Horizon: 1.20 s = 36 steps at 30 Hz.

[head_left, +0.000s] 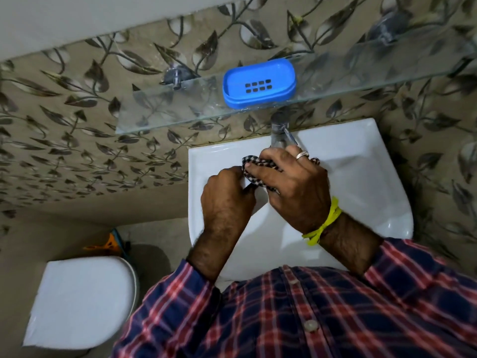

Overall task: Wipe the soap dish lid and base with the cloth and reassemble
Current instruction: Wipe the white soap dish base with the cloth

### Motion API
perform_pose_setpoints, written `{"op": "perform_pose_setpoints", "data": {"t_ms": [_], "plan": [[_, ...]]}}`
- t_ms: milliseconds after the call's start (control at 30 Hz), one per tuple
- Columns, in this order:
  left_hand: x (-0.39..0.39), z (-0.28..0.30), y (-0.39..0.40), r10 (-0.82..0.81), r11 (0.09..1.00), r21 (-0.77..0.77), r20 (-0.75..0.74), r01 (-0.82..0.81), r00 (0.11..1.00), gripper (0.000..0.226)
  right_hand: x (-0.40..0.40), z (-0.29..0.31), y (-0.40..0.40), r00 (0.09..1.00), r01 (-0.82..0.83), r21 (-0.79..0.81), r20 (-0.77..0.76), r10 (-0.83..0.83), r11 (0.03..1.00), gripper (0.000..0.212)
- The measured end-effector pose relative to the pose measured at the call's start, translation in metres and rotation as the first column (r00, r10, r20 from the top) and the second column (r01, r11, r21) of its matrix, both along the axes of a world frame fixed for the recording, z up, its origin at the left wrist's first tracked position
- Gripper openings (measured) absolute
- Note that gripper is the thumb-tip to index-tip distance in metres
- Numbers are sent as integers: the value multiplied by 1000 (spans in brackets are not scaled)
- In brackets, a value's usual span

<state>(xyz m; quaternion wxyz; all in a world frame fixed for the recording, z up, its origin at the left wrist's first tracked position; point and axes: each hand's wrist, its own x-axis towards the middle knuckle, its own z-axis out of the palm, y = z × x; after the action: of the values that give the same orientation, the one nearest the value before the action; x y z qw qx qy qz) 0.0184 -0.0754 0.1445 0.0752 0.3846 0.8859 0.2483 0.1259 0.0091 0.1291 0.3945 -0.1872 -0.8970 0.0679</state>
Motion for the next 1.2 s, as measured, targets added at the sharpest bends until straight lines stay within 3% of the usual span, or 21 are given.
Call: {"op": "perform_pose_setpoints", "data": {"t_ms": [200,367,500,600,667,733,867,933,1000,1133,1200], "plan": [[2,-4,-7,18,992,123,-28,-15,999,4,15,-5,4,992,101,-323,-40,-120,941,28],[-3,-10,-9,30,979,201,42,-38,999,8,5,-4,-5,994,41,-228,-89,-62,973,35],[2,-13,-13,42,938,335,142,-88,989,11,11,-7,5,987,65,-378,-111,-115,924,31],[4,-14,-11,-30,971,240,197,-18,980,31,9,-4,4,997,46,-289,-50,-63,956,32],[3,-11,-7,-60,988,148,84,47,995,20,4,1,0,999,19,-179,-28,-24,984,30],[-1,-6,-3,-39,980,198,16,35,999,11,-1,5,1,997,11,-125,-73,-20,992,30],[2,-1,-8,-15,904,424,151,-51,988,15,4,-1,4,987,-2,-221,-158,-34,975,30],[5,-5,-9,-19,920,387,194,-58,981,12,8,-7,3,990,13,-303,-128,-54,953,29],[6,-6,-10,-42,955,295,199,-19,979,11,9,-9,2,996,31,-283,-76,-54,959,30],[0,7,-4,-60,984,168,18,56,998,15,0,-2,1,996,25,-137,-78,-36,990,27],[0,12,-2,-30,975,221,-21,34,999,11,-2,-2,0,989,12,-165,-143,-36,986,28]]}}
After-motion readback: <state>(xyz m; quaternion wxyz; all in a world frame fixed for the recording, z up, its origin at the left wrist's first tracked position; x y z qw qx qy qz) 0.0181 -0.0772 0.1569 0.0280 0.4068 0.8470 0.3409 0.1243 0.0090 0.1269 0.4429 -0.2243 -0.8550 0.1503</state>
